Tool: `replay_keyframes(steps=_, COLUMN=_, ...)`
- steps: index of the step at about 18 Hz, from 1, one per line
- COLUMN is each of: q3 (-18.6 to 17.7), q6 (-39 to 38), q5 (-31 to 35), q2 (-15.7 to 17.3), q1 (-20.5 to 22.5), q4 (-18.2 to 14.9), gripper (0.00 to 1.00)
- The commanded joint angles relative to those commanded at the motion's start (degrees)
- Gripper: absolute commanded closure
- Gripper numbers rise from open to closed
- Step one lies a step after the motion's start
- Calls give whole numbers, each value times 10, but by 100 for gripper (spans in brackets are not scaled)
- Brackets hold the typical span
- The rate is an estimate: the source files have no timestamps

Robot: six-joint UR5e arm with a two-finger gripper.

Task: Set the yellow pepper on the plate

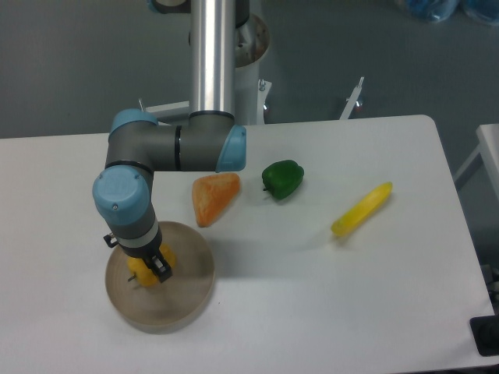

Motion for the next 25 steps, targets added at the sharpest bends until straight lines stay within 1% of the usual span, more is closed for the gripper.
replay_keyframes(steps=2, q3=3, q6=1, q5=0, q2=5, q1=6, q4=0, gripper=0)
replay_keyframes(steps=3, q3=4, q6=2, q5=0, q2=13, q1=17, q4=0, gripper=0)
replay_keyframes(steps=6, q3=0, q6=14, q5=-2, q2=32, q1=66, q4=-7, gripper=0)
replay_keyframes(steps=7, q3=-3, q6=37, q5=-2, q2=43, q1=89, q4=-7, gripper=0)
replay_keyframes(steps=10, q3=-4, q6=132, q5=1, q2=50, q1=120, q4=-8, gripper=0)
replay_keyframes(steps=11, q3=-5, q6=155, q5=4, q2=54, q1=135, q4=-14, gripper=0)
replay_keyframes(steps=13, q3=0, q6=211, q5=5, q2=54, q1=178, q4=-33, gripper=0)
replay_keyframes(steps=14, q3=0, q6=234, q5=6, q2=53, q1=187, q4=-41, gripper=0)
replay_keyframes(steps=15, q3=2, q6=263, q5=6, q2=55, q1=206, q4=-51, gripper=0)
replay_keyframes(steps=16, q3=4, q6=282, q5=6, q2=59, q1=224, q4=-67, gripper=0)
replay_keyframes(steps=18, q3=12, q6=309, q5=6, q2=61, q1=233, q4=-83, gripper=0)
replay_keyframes(steps=21, q3=40, q6=316, q5=10, q2=55, q1=242, q4=-106, gripper=0)
replay_keyframes(steps=23, q3=42, q6=325, q5=10, q2=53, q1=256, q4=-105, gripper=0)
replay_keyframes(steps=25, q3=42, q6=365, q5=6, q2=54, q1=270, q4=-105, gripper=0)
